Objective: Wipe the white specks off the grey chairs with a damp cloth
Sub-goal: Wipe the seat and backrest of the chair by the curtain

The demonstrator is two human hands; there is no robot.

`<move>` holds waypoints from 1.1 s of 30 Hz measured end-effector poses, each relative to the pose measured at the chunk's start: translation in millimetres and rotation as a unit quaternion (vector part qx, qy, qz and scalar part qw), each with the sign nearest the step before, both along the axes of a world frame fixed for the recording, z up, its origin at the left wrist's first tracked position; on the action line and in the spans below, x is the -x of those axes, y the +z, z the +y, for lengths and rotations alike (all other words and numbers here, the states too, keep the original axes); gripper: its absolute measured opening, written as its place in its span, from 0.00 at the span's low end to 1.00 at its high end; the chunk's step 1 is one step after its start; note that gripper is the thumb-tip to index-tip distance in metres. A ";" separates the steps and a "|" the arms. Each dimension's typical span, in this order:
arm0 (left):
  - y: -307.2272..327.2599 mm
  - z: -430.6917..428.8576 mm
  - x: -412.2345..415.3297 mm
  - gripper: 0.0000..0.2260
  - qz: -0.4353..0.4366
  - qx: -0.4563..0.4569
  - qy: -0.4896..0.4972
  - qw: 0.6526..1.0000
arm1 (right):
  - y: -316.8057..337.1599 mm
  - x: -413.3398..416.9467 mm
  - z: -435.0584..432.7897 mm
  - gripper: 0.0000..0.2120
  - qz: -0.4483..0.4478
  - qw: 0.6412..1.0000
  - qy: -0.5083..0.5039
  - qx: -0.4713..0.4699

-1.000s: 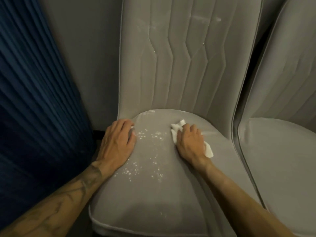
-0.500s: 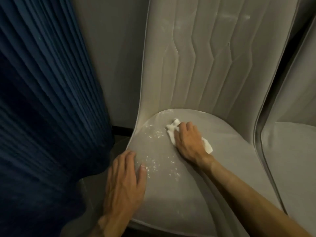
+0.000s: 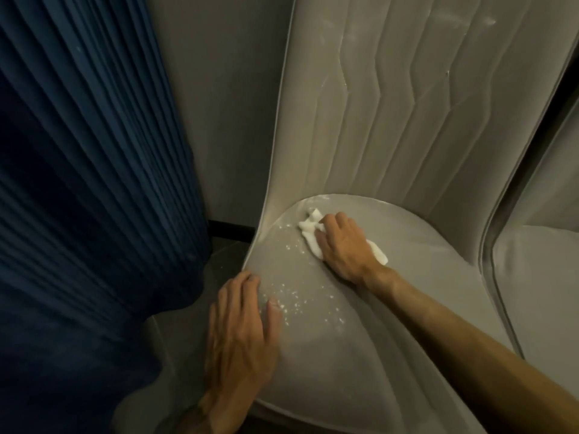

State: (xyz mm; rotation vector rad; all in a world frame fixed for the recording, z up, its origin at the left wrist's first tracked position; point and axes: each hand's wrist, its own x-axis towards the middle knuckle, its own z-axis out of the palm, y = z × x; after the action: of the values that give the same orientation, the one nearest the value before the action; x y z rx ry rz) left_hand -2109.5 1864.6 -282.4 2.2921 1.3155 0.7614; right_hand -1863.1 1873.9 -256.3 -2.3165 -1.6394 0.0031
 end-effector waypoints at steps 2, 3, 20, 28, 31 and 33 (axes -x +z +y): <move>0.2 0.6 -0.2 0.23 0.000 0.005 0.001 1.000 | 5.5 -17.3 2.5 0.14 -0.001 0.997 -0.071 0.014; 1.5 0.6 0.4 0.24 0.003 0.011 0.001 1.000 | 6.6 -21.7 5.3 0.14 -0.005 0.994 -0.103 0.021; -4.0 0.6 3.2 0.21 -0.010 -0.006 -0.008 1.000 | 2.3 31.6 40.7 0.16 0.010 1.000 -0.010 0.011; 1.4 -1.9 2.4 0.21 -0.023 0.000 0.000 1.000 | 2.3 8.5 44.7 0.17 0.010 0.999 0.038 0.030; -1.8 1.2 1.4 0.20 -0.035 0.000 0.009 0.999 | 1.3 23.6 60.1 0.18 -0.017 0.999 0.022 0.031; -2.7 0.2 1.3 0.20 -0.043 0.000 0.011 0.999 | -5.6 46.2 51.2 0.16 0.002 0.993 0.118 0.014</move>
State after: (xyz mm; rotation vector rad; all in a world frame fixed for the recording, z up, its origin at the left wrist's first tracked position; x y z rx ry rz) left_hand -2110.8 1864.8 -285.1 2.2232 1.3035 0.8576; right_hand -1909.3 1925.1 -261.8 -2.1274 -1.9120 0.0819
